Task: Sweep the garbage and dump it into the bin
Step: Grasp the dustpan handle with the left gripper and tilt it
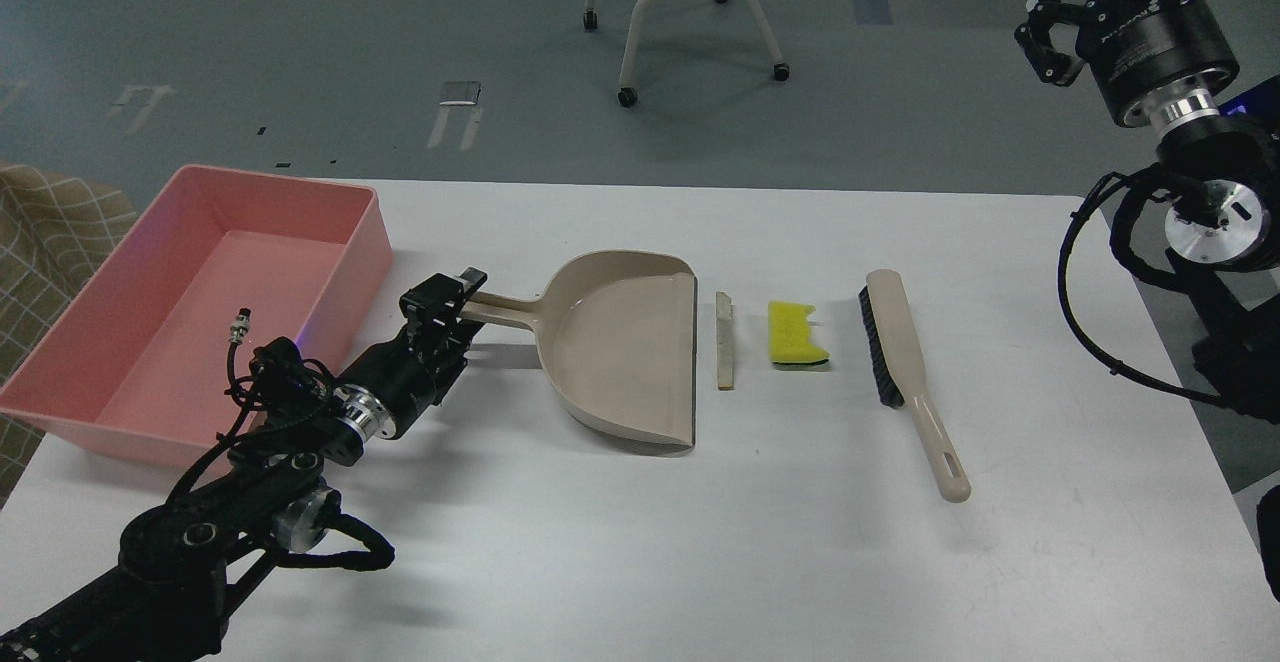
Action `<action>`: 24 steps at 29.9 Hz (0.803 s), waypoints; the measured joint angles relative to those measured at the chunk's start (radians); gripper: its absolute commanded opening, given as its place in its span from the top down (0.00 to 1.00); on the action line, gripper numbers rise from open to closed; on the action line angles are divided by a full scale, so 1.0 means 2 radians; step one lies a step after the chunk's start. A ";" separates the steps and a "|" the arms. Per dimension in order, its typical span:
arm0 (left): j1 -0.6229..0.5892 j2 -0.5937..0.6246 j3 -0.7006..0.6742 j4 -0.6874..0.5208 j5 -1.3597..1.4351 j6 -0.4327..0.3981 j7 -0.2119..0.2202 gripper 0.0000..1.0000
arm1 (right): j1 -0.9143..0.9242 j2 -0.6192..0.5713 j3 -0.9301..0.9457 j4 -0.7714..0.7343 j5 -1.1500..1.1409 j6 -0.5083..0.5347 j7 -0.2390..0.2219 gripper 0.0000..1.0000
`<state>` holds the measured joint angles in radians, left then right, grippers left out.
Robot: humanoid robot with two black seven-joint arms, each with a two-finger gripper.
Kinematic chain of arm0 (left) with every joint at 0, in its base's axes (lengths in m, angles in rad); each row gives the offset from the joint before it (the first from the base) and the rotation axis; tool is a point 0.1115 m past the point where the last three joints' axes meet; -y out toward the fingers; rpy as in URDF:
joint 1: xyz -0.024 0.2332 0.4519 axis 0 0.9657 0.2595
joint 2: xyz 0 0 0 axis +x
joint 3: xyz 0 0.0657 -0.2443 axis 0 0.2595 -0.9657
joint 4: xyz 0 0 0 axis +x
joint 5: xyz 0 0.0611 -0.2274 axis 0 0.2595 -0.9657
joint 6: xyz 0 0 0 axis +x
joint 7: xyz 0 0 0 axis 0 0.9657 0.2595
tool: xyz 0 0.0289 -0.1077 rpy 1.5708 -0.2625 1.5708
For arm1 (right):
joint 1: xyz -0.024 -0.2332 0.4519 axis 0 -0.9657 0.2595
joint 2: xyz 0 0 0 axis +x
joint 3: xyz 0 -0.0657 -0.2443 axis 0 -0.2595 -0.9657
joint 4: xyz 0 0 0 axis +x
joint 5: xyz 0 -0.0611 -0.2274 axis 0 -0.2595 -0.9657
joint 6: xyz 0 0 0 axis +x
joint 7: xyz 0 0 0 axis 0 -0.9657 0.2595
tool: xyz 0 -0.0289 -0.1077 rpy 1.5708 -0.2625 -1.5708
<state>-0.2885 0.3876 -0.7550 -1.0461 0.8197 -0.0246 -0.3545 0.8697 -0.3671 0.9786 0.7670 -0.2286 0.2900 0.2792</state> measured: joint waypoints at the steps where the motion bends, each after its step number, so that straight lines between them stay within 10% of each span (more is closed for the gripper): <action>1: 0.000 0.000 0.000 0.002 0.000 0.000 0.000 0.33 | 0.000 0.000 0.000 0.000 0.000 0.000 0.000 0.00; 13: -0.009 -0.018 0.001 0.031 -0.001 0.001 -0.007 0.38 | -0.004 -0.001 0.000 0.000 0.000 0.000 0.000 0.00; 24: -0.013 -0.023 0.002 0.043 0.000 0.001 -0.024 0.63 | -0.005 -0.001 0.000 -0.001 -0.001 0.000 0.000 0.00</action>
<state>-0.3143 0.3406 -0.7516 -0.9603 0.8192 -0.0230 -0.4015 0.8606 -0.3685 0.9786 0.7641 -0.2299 0.2900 0.2792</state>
